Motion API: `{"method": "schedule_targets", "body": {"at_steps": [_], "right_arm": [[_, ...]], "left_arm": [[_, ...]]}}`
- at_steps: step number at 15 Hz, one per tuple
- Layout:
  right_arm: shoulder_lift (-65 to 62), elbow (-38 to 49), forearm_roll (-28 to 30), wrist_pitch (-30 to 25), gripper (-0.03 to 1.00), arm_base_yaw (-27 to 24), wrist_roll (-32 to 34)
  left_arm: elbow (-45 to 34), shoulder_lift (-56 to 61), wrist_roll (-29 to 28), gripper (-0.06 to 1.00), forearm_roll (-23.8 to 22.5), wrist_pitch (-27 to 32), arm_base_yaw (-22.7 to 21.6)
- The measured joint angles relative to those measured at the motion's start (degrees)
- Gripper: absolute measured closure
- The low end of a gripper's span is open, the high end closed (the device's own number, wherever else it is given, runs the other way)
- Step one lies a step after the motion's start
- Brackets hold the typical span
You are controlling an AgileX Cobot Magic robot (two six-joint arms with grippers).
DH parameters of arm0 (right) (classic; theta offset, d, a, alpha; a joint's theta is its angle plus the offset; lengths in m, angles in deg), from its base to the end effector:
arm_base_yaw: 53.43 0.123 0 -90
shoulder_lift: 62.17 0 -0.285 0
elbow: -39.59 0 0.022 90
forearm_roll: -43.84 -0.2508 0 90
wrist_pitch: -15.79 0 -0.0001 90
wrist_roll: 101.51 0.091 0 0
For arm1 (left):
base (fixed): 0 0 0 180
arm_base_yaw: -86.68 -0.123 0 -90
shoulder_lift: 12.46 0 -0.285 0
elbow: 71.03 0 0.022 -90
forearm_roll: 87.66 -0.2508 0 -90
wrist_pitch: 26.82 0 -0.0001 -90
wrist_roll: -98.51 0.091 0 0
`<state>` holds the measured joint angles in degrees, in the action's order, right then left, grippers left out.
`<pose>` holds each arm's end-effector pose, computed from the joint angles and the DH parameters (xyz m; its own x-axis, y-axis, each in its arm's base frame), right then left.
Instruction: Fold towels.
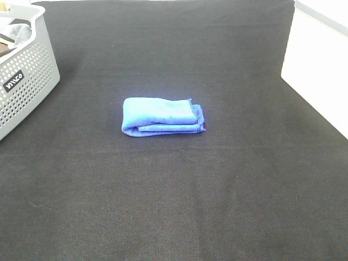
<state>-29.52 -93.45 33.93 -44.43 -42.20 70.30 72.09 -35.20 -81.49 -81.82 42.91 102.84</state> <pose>0.0573 0.0253 0.2752 -0.7280 -0.2014 -0.6554 -0.3293 0.9411 0.0767 0.0096 -0.0118 0.3216 -0.6197 0.1429 -0.7717 0.3263 0.9412 -0.0878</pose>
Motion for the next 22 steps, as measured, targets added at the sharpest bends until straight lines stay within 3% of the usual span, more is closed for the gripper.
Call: {"method": "schedule_targets", "body": {"at_steps": [5, 12, 22], "right_arm": [[-8.82, 0.29, 5.10, -1.32, 0.05, 0.00, 0.00], [-8.94, 1.03, 5.39, -1.20, 0.05, 0.00, 0.00], [-8.94, 1.09, 5.39, -1.20, 0.05, 0.00, 0.00]], "left_arm": [[-7.39, 5.33, 3.90, 0.24, 0.11, -1.49, 0.00], [-11.17, 5.33, 11.06, 0.24, 3.67, -8.71, 0.00], [-11.23, 5.33, 11.40, 0.24, 3.72, -9.22, 0.00]]}}
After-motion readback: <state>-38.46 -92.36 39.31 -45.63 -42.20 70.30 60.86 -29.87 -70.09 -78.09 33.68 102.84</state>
